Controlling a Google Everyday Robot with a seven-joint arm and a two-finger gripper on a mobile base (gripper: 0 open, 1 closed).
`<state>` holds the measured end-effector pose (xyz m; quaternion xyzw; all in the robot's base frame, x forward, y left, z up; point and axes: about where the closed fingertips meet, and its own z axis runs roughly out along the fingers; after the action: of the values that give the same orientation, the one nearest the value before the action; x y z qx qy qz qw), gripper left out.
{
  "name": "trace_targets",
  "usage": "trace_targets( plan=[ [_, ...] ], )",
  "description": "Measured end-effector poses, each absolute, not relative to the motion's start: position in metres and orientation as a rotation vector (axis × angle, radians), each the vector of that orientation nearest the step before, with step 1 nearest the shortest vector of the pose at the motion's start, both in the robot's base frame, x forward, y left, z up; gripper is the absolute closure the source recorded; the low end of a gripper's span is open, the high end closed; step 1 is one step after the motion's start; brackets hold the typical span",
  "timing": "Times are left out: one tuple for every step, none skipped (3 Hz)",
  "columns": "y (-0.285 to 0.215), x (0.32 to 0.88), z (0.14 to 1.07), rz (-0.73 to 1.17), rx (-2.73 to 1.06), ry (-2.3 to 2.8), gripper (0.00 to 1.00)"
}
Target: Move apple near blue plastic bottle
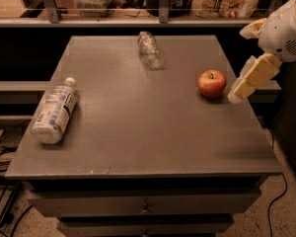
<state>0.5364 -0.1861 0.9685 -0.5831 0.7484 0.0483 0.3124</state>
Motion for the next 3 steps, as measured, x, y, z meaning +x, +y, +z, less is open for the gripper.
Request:
trace_targets(
  plan=[
    [-0.189,0.540,0.960,0.143,-1.479,2.019,0.00],
    [-0.191,0.570,0.936,0.178,-1.341,2.073,0.00],
    [-0.193,0.594,0.916,0.204,-1.255,2.101,0.00]
  ],
)
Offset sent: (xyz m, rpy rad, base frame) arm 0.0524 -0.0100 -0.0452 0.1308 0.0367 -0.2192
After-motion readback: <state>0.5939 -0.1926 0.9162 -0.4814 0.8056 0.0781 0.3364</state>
